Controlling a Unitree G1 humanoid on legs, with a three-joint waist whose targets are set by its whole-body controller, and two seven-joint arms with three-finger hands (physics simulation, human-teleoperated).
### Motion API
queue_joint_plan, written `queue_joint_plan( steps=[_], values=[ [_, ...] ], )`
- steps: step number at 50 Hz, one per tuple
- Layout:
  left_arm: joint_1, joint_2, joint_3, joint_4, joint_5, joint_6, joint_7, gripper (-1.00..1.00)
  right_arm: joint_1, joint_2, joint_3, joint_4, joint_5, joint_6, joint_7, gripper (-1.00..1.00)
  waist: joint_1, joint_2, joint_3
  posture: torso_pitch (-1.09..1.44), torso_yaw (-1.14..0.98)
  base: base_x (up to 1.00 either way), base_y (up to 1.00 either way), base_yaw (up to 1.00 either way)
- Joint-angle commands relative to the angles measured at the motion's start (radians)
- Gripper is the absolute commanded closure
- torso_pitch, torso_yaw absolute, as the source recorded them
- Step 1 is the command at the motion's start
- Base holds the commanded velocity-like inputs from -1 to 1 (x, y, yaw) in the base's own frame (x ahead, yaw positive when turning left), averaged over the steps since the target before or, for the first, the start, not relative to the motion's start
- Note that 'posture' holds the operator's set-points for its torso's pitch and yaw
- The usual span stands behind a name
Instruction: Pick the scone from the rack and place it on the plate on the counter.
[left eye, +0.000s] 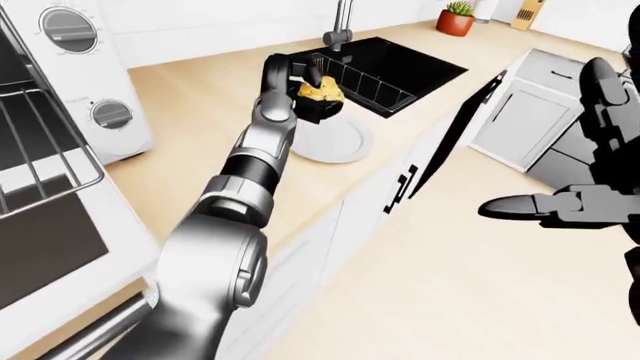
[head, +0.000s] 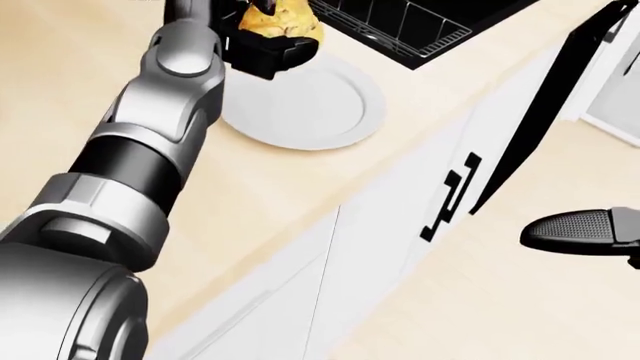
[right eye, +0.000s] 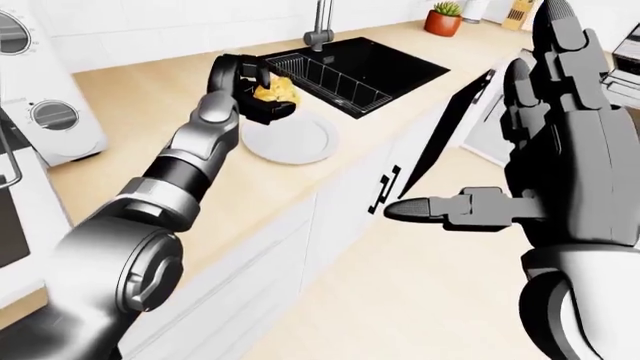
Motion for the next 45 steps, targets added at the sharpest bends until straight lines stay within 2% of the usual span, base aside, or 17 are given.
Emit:
queue_joint_plan(
  steps=[1,7,11,23,37,45],
  values=[
    [-0.042,0.003,-0.001,-0.04,0.004,-0.043,0.008,1.0,-0.017,-0.012,-0.021,-0.001,-0.027,-0.018,0.002,-1.0,-0.003,0.002,-0.025,0.0,-0.98,0.0,0.0,0.0],
    [-0.03,0.003,0.007,-0.032,-0.002,-0.058,0.017,1.0,-0.01,-0.019,-0.028,-0.001,-0.015,-0.022,-0.004,-1.0,-0.013,0.004,-0.026,0.0,-0.98,0.0,0.0,0.0],
    [-0.025,0.001,0.02,-0.018,-0.014,-0.079,0.054,1.0,-0.009,-0.021,-0.018,-0.001,-0.018,-0.025,-0.01,-1.0,-0.02,0.005,-0.025,0.0,-0.99,0.0,0.0,0.0],
    [0.014,-0.007,0.027,0.003,-0.023,-0.13,0.069,1.0,0.024,-0.026,-0.011,-0.001,-0.019,-0.054,-0.019,-1.0,-0.033,0.01,-0.027,0.0,-0.99,0.0,0.0,0.0],
    [0.036,-0.019,0.016,0.019,0.029,-0.202,0.151,1.0,0.016,-0.027,-0.006,-0.001,-0.018,-0.047,-0.022,-1.0,-0.041,0.012,-0.029,0.0,-0.99,0.0,0.0,0.0],
    [0.047,-0.027,0.013,0.022,0.06,-0.201,0.166,1.0,0.008,-0.022,-0.01,-0.001,-0.021,-0.037,-0.015,-1.0,-0.045,0.013,-0.031,0.0,-0.99,0.0,0.0,0.0]
  ],
)
